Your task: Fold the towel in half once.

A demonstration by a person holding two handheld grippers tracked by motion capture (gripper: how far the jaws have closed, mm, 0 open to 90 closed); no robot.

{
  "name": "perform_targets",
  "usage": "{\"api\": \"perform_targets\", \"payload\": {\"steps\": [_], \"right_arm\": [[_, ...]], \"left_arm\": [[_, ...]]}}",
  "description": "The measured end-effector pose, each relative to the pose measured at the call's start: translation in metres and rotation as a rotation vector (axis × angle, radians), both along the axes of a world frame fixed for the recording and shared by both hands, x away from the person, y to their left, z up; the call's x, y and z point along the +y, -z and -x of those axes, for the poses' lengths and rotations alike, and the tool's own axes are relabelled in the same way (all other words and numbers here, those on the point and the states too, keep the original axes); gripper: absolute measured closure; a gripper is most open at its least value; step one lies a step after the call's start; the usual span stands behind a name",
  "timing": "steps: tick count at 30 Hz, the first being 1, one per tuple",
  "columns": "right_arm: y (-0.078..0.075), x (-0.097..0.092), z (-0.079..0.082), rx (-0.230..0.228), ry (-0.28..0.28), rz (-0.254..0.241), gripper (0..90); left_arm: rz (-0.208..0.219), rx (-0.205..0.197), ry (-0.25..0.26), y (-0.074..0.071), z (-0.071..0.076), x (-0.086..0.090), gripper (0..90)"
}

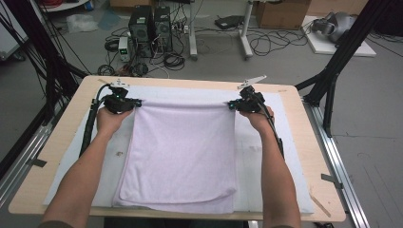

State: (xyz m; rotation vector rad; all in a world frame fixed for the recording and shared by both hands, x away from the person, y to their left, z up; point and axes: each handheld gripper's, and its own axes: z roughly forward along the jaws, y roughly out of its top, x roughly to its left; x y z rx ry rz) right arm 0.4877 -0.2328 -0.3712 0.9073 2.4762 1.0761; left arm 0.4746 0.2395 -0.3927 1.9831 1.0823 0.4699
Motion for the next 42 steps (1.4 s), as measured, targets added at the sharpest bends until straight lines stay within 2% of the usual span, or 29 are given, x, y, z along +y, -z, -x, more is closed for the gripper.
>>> {"api": "perform_targets", "payload": {"steps": [1,2,3,4,5,7,9,11,14,16,18,21,24,27,29,31,34,38,40,42], "right_arm": [[0.003,0.001,-0.001,-0.001,0.006,-0.005,83.5],[0.007,0.002,-0.003,0.009,0.013,-0.013,74.3],[0.013,0.003,-0.004,0.013,0.037,-0.011,64.3],[0.018,0.004,-0.005,0.039,0.040,-0.017,62.9],[0.022,0.004,-0.006,0.068,0.029,-0.023,59.7],[0.025,0.005,-0.006,0.090,0.024,-0.028,56.0],[0.025,0.008,-0.005,0.112,0.003,-0.030,53.9],[0.022,0.012,0.001,0.108,-0.027,-0.021,52.4],[0.010,0.019,0.018,0.094,-0.093,-0.011,51.1],[0.006,0.019,0.036,0.039,-0.113,-0.054,52.0],[0.004,0.018,0.053,0.027,-0.134,-0.067,51.9],[0.006,0.012,0.081,0.009,-0.155,-0.090,52.3],[0.010,0.006,0.112,0.003,-0.192,-0.107,52.9],[0.017,0.002,0.142,-0.002,-0.229,-0.119,52.7],[0.021,0.001,0.159,0.007,-0.252,-0.105,52.8],[0.026,0.000,0.174,0.001,-0.275,-0.117,54.5],[0.036,-0.001,0.190,0.003,-0.297,-0.108,58.3],[0.047,0.000,0.204,0.034,-0.335,-0.113,60.0],[0.053,0.000,0.209,0.056,-0.354,-0.119,60.0],[0.058,-0.001,0.214,0.072,-0.366,-0.118,59.5]], "left_arm": [[-0.018,0.010,-0.001,0.002,0.000,0.001,85.7],[-0.040,0.021,-0.008,0.005,-0.001,0.001,81.1],[-0.072,0.037,-0.011,0.007,-0.001,0.001,71.1],[-0.090,0.045,-0.013,0.010,-0.001,0.002,66.0],[-0.087,0.045,-0.018,0.011,-0.001,0.003,62.6],[-0.059,0.046,-0.029,0.014,0.002,0.008,57.5],[-0.055,0.066,-0.005,0.015,0.005,0.010,54.6],[-0.035,0.035,0.013,0.014,0.014,0.012,53.6],[0.000,0.004,0.044,0.010,0.031,0.014,53.4],[0.003,-0.025,0.070,0.008,0.046,0.014,53.0],[-0.019,-0.039,0.106,0.007,0.062,0.013,51.9],[-0.025,-0.071,0.149,0.006,0.090,0.013,51.3],[-0.028,-0.081,0.200,0.009,0.117,0.012,50.7],[-0.045,-0.075,0.250,0.016,0.144,0.011,48.8],[-0.050,-0.067,0.275,0.022,0.160,0.010,47.4],[-0.050,-0.063,0.300,0.026,0.175,0.010,47.2],[-0.056,-0.062,0.341,0.027,0.195,0.008,47.2],[-0.042,-0.053,0.395,0.028,0.218,0.008,51.0],[-0.036,-0.047,0.418,0.029,0.226,0.007,52.9],[-0.049,-0.040,0.453,0.032,0.234,0.007,56.7]]}}
